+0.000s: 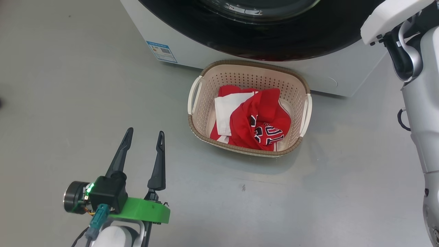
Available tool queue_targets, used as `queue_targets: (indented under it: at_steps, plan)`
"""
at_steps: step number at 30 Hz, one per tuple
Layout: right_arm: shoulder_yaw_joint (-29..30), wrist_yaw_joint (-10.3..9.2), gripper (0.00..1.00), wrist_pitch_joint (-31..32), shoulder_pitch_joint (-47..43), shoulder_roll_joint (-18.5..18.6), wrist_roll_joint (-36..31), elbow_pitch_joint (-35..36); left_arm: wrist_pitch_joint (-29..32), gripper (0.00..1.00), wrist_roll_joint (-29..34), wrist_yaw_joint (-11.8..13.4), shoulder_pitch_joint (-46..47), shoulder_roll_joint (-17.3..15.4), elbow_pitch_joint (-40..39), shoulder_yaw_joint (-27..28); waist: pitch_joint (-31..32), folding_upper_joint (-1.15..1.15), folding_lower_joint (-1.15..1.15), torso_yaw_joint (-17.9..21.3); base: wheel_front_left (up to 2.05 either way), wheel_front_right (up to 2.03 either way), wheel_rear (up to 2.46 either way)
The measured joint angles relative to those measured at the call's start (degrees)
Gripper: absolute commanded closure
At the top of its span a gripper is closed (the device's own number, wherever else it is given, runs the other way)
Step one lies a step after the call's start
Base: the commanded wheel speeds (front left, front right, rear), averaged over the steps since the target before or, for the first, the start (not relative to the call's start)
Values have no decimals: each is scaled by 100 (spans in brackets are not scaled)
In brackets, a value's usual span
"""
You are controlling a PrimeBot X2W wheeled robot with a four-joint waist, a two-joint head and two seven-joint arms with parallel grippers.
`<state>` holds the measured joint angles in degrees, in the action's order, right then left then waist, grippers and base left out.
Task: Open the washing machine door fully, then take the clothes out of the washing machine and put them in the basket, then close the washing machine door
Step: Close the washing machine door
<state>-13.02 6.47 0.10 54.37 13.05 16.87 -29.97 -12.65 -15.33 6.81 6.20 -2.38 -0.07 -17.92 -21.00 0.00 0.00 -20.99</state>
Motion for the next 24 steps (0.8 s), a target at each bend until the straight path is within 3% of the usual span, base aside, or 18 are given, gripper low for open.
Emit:
queue_targets:
  at_steps: [15, 24]
  plan:
    - [-283, 19, 100, -293, 27, -213, 137, -397, -54, 0, -70, 0, 7, 3, 159, 181, 94, 0, 0, 81, 0, 0, 0]
    - [-512, 52, 100, -634, -685, -381, 388, -345, -59, 0, 51, 1, 5, 5, 267, 341, 279, 0, 0, 279, 0, 0, 0]
